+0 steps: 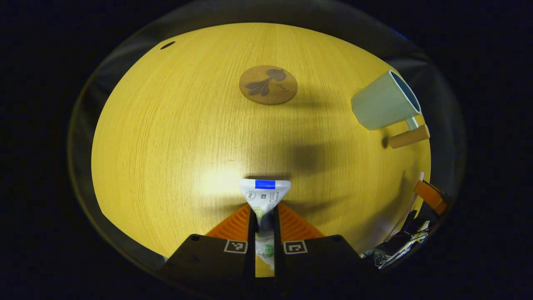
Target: Put the toothbrush and toothpaste on the desktop into the cup, then pick up the cup and place it on the coaster on the desktop.
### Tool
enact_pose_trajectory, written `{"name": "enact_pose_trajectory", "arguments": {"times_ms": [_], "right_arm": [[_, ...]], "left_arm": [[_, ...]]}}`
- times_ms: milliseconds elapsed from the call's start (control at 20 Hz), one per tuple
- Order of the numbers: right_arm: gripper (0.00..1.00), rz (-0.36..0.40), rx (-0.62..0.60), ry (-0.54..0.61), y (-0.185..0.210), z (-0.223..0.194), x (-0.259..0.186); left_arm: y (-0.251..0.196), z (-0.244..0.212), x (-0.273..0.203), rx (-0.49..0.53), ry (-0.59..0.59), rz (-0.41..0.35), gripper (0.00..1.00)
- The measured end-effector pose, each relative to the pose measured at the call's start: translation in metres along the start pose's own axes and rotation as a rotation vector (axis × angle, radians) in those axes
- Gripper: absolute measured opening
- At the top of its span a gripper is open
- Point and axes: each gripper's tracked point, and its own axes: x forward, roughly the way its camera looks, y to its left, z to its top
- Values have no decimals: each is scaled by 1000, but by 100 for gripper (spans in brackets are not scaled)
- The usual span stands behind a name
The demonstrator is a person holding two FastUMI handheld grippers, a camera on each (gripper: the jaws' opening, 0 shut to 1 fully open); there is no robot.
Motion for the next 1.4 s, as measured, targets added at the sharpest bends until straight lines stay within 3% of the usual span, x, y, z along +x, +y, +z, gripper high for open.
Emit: {"name": "enact_pose_trajectory", "arguments": {"times_ms": [250,550,700,1150,1400], "right_arm": [[5,27,-20,-43,1,11,-5],[5,111,-55,-200,24,52,-36],[5,164,-77,-324,42,80,-65],[5,349,-57,-776,104,177,-159],[5,390,-2,-974,120,223,-179]], "left_arm": [[-3,14,-9,-29,-91,-41,4],[-7,54,-51,-47,-308,-45,1],[-12,79,-76,-10,-428,-34,1],[-54,149,-149,88,-778,-190,2],[-66,195,-167,189,-970,-234,1]]}}
